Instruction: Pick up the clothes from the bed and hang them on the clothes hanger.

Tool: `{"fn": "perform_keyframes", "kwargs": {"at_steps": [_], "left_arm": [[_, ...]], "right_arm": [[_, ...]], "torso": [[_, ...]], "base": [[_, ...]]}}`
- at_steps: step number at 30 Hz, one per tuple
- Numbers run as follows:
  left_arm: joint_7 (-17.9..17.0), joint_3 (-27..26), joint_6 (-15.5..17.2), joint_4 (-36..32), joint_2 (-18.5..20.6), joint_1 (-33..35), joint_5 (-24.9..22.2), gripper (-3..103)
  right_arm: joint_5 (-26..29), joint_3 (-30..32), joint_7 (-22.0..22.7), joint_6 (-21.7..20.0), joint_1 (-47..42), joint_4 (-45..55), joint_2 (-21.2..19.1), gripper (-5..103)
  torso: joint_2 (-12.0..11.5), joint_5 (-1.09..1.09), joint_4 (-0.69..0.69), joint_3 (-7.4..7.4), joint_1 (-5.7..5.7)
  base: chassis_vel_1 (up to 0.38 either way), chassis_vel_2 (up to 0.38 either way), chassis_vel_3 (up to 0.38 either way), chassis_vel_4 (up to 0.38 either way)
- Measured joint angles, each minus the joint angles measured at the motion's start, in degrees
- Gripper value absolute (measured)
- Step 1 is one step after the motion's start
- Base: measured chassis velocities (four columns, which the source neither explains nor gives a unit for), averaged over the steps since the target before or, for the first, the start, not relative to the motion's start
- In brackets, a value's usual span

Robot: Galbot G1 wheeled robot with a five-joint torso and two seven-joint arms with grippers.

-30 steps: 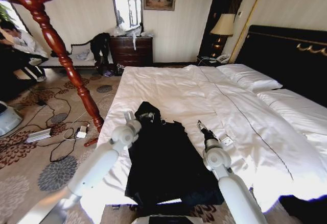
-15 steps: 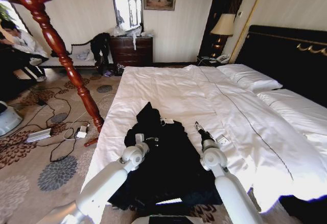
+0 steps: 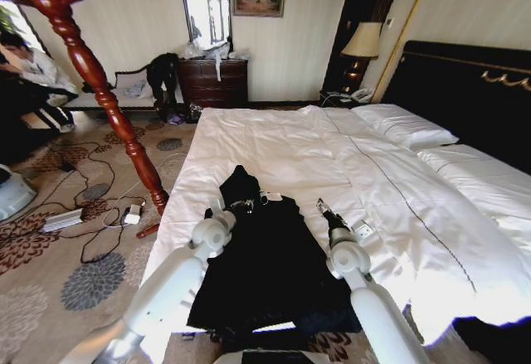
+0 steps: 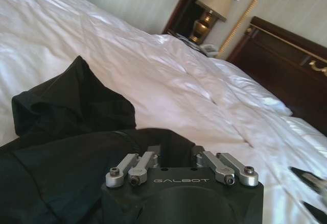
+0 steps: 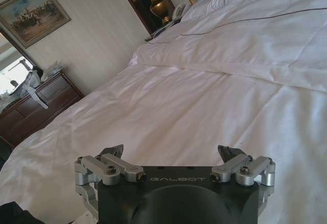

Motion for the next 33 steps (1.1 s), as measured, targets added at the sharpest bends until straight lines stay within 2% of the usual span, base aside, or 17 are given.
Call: {"fn": "perform_keyframes", "kwargs": {"at_steps": [2, 4, 6, 7, 9, 10, 11, 13, 15, 18, 19, 21, 24, 27, 28, 31, 33], "left_arm": [[0.0, -3.7, 3.9, -4.0, 4.4, 2.1, -5.1, 46], [-0.1, -4.7, 4.9, -5.1, 5.9, 2.7, -6.4, 46], [-2.3, -6.4, 6.6, -7.2, 9.3, 4.0, -9.1, 57], [-3.5, -6.6, 7.1, -7.2, 9.5, 4.0, -9.9, 62], [-4.7, -6.6, 7.5, -7.1, 9.4, 4.0, -10.7, 62], [-6.4, -6.8, 8.3, -6.4, 8.4, 3.8, -12.6, 74], [-7.2, -7.1, 8.4, -5.8, 7.4, 3.6, -14.1, 74], [-7.7, -8.0, 8.5, -4.9, 5.6, 3.2, -15.2, 85], [-7.5, -8.5, 8.4, -4.6, 5.3, 3.1, -15.1, 90], [-6.9, -10.3, 7.9, -3.7, 5.2, 3.2, -13.7, 94], [-6.2, -11.8, 6.9, -1.9, 6.1, 3.5, -10.4, 100], [-5.5, -13.3, 6.1, 0.9, 7.1, 3.2, -7.2, 100], [-5.2, -14.8, 6.2, 5.9, 8.1, 1.2, -5.2, 100], [-4.9, -14.8, 7.0, 9.5, 8.7, -0.5, -4.7, 100], [-3.3, -13.6, 8.5, 14.8, 9.4, -2.8, -4.2, 100], [1.8, -11.3, 10.9, 21.4, 9.8, -6.2, -4.6, 100], [6.8, -9.7, 12.7, 26.3, 8.6, -8.9, -5.3, 100]], "right_arm": [[0.0, 0.3, 0.0, 0.0, 0.0, 0.0, 0.0, 100], [0.0, 0.3, 0.0, 0.0, 0.1, 0.0, 0.0, 100], [0.0, 0.2, 0.0, 0.0, 0.3, -0.1, 0.5, 100], [0.0, 0.1, 0.0, 0.0, 0.3, -0.2, 0.7, 100], [-0.1, -0.2, 0.0, 0.0, 0.4, -0.3, 0.9, 100], [-0.4, -0.5, 0.0, 0.1, 0.4, -0.4, 1.1, 100], [-0.6, -0.7, 0.0, 0.1, 0.4, -0.4, 1.1, 100], [-0.4, -0.9, 0.1, 0.3, -0.2, 0.3, 0.7, 100], [0.3, -0.9, 0.2, 0.3, -0.6, 1.1, 0.3, 100], [4.3, -0.9, 1.0, 0.3, -2.1, 4.1, -1.7, 100], [11.9, -1.6, 2.3, 0.3, -3.8, 8.5, -5.6, 100], [16.2, -3.5, 3.0, 0.1, -4.7, 12.1, -9.3, 100], [16.1, -6.1, 3.0, -0.3, -4.5, 13.4, -11.7, 100], [15.3, -7.0, 3.0, -0.5, -3.9, 13.4, -12.1, 100], [14.1, -7.8, 2.9, -0.7, -3.1, 12.6, -12.3, 100], [13.1, -8.2, 2.8, -0.9, -2.7, 11.7, -12.4, 100], [12.6, -8.0, 2.9, -1.0, -3.2, 11.4, -12.4, 100]], "torso": [[0.0, 0.01, 0.02, 0.00, 0.00], [0.0, 0.00, 0.02, 0.00, 0.00], [0.0, 0.02, 0.04, 0.00, 0.00], [0.0, 0.01, 0.03, 0.00, 0.00], [0.0, 0.01, 0.01, 0.00, 0.00], [0.0, 0.01, 0.00, 0.00, 0.00], [0.0, 0.00, 0.00, 0.00, 0.00], [0.0, 0.01, -0.02, 0.01, 0.00], [0.0, 0.01, -0.02, 0.00, 0.01], [0.0, 0.02, -0.02, 0.00, 0.00], [0.0, 0.01, 0.00, 0.00, 0.00], [0.0, -0.01, 0.01, 0.00, -0.01], [0.0, 0.00, 0.00, 0.00, 0.00], [0.0, 0.01, 0.01, 0.00, 0.00], [0.0, 0.01, 0.02, 0.01, 0.00], [0.0, 0.01, 0.02, 0.01, 0.01], [0.0, 0.02, -0.01, 0.00, 0.00]], "base": [[0.000, 0.000, 0.000, 0.000], [0.000, 0.000, 0.000, 0.000], [0.000, 0.000, 0.000, 0.000], [0.000, 0.000, 0.000, 0.000], [0.000, 0.000, 0.000, 0.000], [0.000, 0.000, 0.000, 0.000], [0.000, 0.000, 0.000, 0.000], [0.000, 0.000, 0.000, 0.000], [0.000, 0.000, 0.000, 0.000], [0.000, 0.000, 0.000, 0.000], [0.000, 0.000, 0.000, 0.000], [0.000, 0.000, 0.000, 0.000], [0.000, 0.000, 0.000, 0.000], [0.000, 0.000, 0.000, 0.000], [0.000, 0.000, 0.000, 0.000], [0.000, 0.000, 0.000, 0.000], [0.000, 0.000, 0.000, 0.000]]}}
